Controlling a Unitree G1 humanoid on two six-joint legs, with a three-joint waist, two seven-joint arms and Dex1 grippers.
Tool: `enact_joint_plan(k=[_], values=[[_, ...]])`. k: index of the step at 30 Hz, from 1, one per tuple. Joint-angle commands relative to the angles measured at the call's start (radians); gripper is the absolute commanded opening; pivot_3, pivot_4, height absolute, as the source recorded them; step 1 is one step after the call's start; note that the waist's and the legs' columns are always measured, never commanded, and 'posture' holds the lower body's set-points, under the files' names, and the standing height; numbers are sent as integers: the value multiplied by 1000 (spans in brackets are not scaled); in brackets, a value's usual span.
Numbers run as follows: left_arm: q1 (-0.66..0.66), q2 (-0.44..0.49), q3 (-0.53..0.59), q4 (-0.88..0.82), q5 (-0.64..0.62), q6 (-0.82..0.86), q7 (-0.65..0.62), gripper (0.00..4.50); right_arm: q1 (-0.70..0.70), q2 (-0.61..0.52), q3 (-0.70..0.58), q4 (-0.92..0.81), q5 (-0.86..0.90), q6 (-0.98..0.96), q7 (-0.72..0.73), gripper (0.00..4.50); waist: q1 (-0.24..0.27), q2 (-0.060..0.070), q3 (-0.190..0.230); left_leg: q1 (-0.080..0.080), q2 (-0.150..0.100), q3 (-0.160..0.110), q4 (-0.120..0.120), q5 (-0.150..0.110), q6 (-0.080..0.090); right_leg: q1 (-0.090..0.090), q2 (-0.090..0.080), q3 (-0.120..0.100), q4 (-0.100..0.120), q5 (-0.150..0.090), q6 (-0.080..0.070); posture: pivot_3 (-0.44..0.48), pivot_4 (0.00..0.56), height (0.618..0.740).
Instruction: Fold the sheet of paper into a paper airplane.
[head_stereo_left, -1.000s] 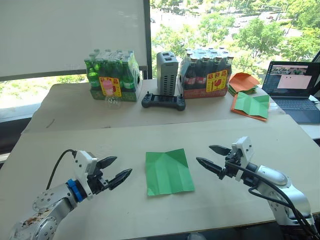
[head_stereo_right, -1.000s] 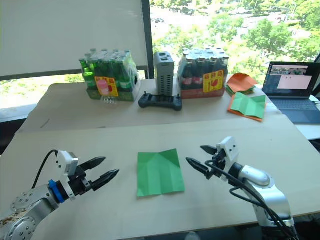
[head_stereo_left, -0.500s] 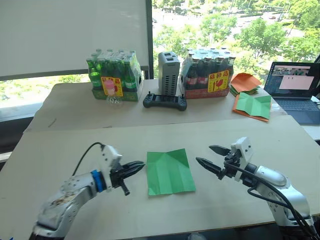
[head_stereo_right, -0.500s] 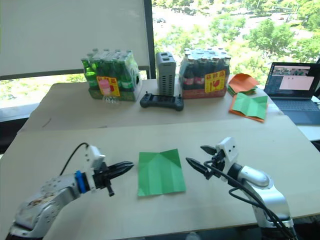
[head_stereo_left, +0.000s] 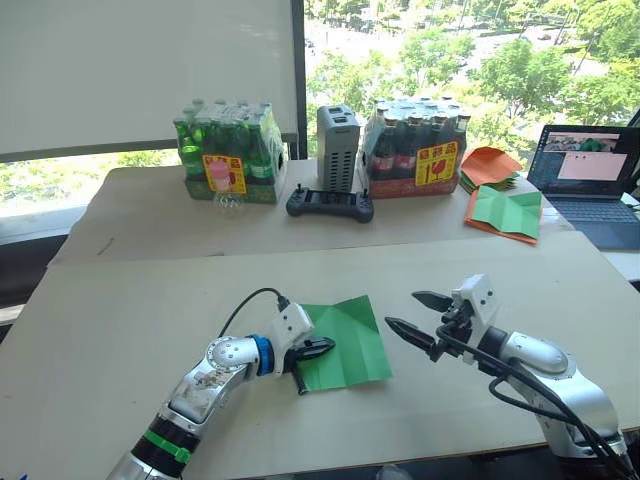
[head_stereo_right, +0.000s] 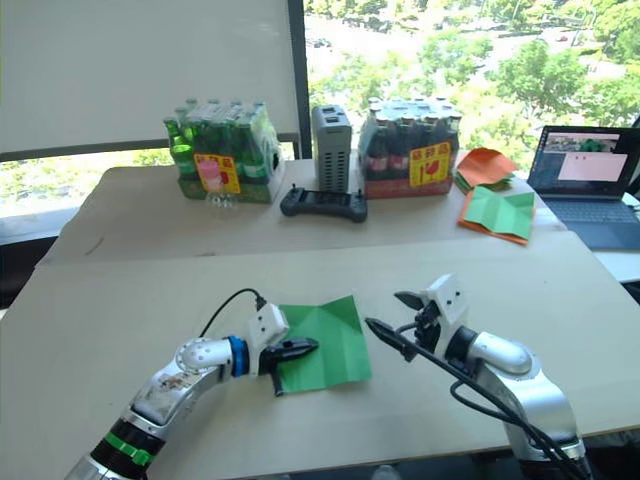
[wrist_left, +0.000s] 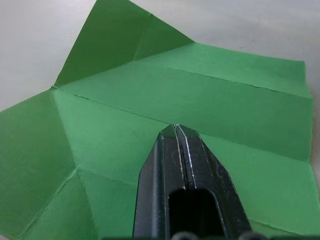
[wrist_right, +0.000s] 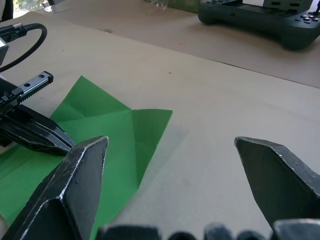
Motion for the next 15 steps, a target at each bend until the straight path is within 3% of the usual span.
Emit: enact_joint_plan(k=[1, 7, 11, 15], values=[[21, 32, -24, 33, 57, 30, -8, 0, 17, -40, -21, -70, 27, 58, -4, 3337, 0, 0, 0, 0, 0, 0, 0, 0, 0, 0, 0, 0, 0, 0, 0, 0, 150, 735], [34, 33, -24, 8, 60, 41, -16, 0, 121, -202, 23, -134, 18, 206, 56, 1295, -1, 1, -1, 0, 0, 0, 0, 0, 0, 0, 0, 0, 0, 0, 0, 0, 150, 735], [40, 33, -12, -10, 56, 55, -14, 0, 183, -241, 42, -213, 111, 323, 99, 17, -1, 1, -2, 0, 1, 0, 0, 0, 0, 1, 0, 0, 0, 0, 0, 0, 150, 735], [45, 33, -13, -13, 60, 59, -15, 0, 236, -246, 96, -292, 135, 378, 82, 17, 0, 1, -2, 1, 1, 0, 0, -1, 1, 2, 0, -1, -1, 0, 0, 0, 150, 735]])
